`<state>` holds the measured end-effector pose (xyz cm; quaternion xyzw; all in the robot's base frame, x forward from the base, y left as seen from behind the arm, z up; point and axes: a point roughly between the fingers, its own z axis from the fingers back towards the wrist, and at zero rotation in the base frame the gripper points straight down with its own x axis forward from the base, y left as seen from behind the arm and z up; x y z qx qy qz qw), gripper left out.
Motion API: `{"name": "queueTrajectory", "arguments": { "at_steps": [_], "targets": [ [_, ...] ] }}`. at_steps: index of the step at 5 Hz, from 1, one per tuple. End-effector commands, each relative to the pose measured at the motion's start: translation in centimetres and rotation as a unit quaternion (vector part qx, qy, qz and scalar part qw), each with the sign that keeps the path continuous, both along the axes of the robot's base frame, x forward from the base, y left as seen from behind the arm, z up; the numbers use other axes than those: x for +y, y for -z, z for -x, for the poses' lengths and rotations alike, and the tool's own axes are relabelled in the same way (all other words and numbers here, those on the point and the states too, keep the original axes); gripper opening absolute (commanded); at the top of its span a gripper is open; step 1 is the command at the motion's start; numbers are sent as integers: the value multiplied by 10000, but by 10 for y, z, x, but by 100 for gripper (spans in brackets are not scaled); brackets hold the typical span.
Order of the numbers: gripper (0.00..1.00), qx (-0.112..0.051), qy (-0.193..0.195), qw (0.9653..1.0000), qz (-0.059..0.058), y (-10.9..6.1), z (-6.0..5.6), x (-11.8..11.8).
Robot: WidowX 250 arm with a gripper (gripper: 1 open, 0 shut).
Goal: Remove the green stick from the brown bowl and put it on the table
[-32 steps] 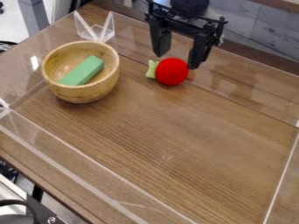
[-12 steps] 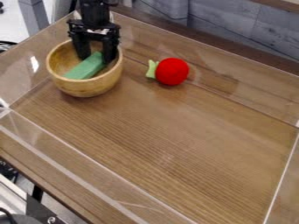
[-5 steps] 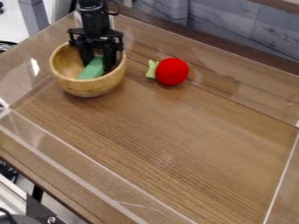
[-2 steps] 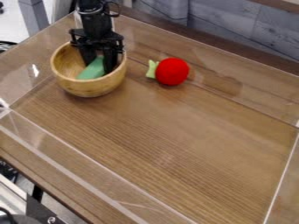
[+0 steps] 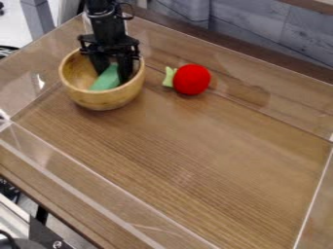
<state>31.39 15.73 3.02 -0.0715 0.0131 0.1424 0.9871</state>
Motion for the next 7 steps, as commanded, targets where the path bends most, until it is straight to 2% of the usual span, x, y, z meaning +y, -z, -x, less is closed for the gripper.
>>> {"name": "queueTrajectory", "arguments": {
  "at_steps": [1, 2, 3, 5, 7],
  "targets": [
    [0, -150, -482, 9987, -22, -10, 1, 1],
    [0, -160, -892, 9959, -12, -5, 5, 3],
    [0, -172, -1294, 9914, -4, -1, 8, 4],
    [0, -184, -1474, 9889, 15, -3, 18, 3],
    [0, -217, -1568, 9874, 47, -14, 20, 4]
  ]
}}
